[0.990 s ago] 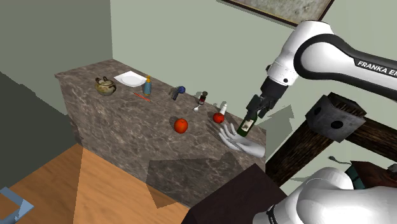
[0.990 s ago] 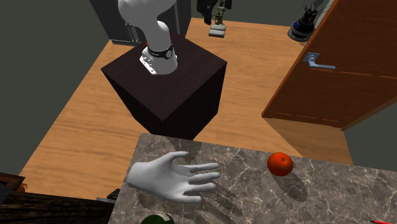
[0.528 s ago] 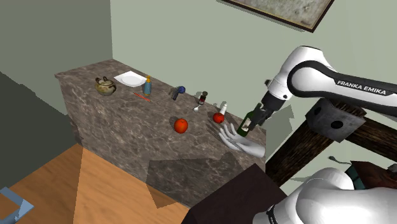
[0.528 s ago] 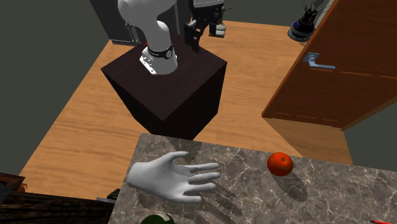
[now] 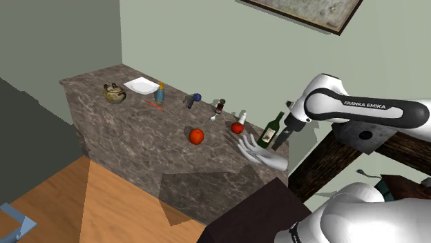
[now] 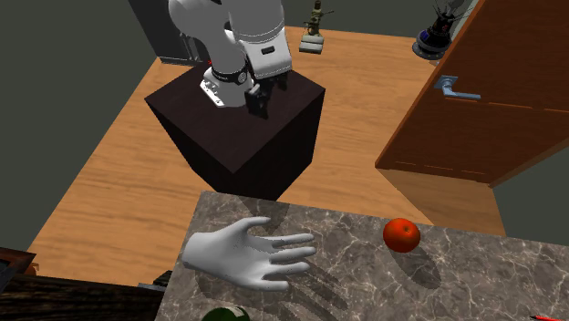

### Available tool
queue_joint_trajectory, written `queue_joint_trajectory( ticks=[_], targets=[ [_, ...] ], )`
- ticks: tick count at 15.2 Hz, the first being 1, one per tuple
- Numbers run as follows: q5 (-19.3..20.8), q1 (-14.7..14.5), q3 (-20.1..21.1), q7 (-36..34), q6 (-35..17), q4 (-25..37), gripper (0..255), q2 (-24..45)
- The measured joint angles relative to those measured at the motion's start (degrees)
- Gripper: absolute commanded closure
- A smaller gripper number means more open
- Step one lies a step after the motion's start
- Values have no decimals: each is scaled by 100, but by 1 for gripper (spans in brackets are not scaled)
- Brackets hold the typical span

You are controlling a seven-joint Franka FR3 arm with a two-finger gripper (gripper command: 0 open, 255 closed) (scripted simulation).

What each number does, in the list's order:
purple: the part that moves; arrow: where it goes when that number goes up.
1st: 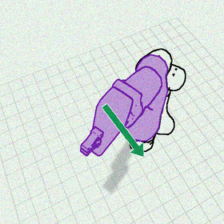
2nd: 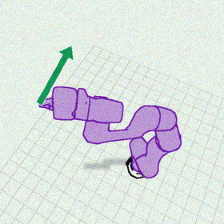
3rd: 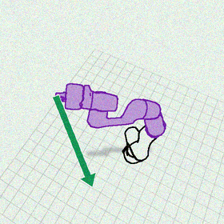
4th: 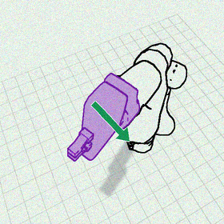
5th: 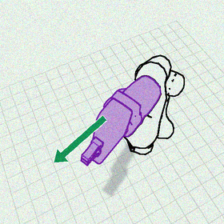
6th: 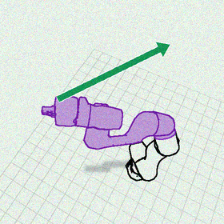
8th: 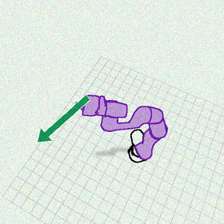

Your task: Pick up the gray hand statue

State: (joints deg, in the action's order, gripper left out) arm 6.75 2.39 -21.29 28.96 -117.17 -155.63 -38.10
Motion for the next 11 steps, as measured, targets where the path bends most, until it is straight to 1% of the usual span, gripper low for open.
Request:
queue_joint_trajectory(
  ticks=[1, 4, 7, 10, 11],
  targets=[
    [40, -10, -152, 227, -123, 42, 0, 151],
    [116, -82, -643, 900, -858, -129, 0, 694],
    [-29, -312, -1155, 1661, -1453, 16, 0, 1415],
    [-408, -604, -1747, 2634, -1980, 199, 0, 2174],
    [-667, -780, -1962, 3026, -2133, 353, 0, 2521]
  ],
)
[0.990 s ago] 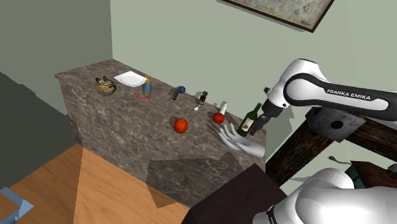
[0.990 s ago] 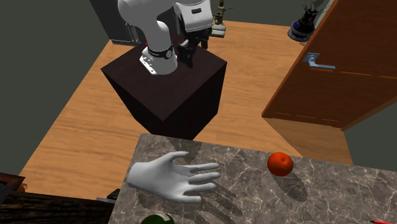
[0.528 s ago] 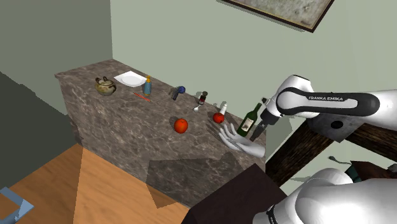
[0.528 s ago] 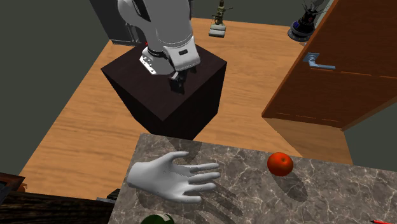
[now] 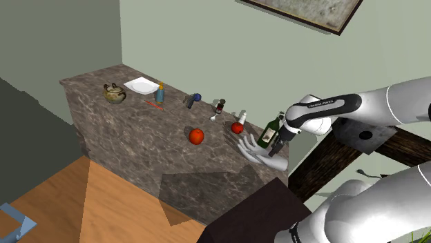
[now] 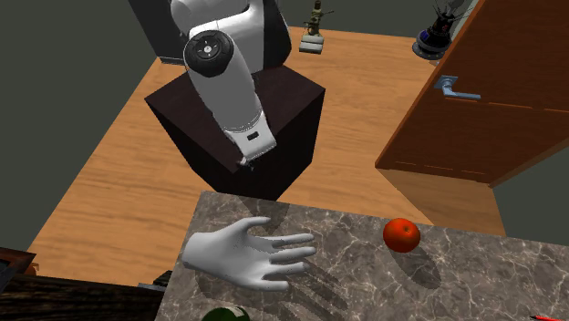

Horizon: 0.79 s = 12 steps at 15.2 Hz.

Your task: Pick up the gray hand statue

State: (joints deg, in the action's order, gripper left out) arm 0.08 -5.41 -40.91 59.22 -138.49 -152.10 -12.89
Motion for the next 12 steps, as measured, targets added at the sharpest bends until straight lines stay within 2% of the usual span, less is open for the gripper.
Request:
queue_joint_trajectory(
  ticks=[3, 5, 8, 12],
  targets=[
    [-1110, -399, -449, 1363, -299, 405, 0, 1027],
    [-2143, -413, -463, 2470, -401, 733, 0, 1850],
    [-3382, 32, -5, 3792, -370, 1295, 0, 2889],
    [-4186, 738, 583, 4899, -233, 2078, 0, 3888]
  ],
)
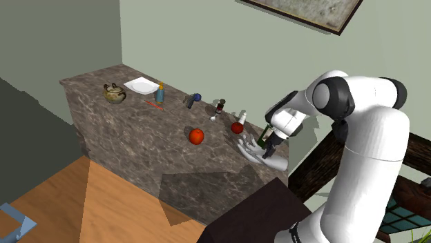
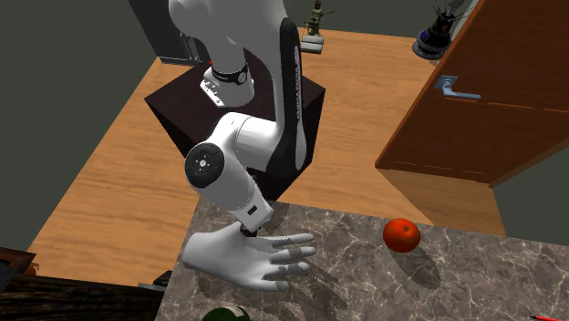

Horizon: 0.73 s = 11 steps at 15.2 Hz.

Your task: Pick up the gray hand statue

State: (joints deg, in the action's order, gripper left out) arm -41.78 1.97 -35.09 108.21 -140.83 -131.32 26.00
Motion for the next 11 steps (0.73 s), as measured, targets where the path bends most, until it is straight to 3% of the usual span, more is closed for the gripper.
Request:
queue_joint_trajectory(
  ticks=[3, 9, 10, 11],
  targets=[
    [-313, 338, 287, 423, 21, 397, 0, 495],
    [-718, 565, 613, 740, -190, 563, 0, 935],
    [-742, 587, 631, 766, -200, 576, 255, 965],
    [-753, 598, 641, 778, -196, 579, 255, 981]
  ],
)
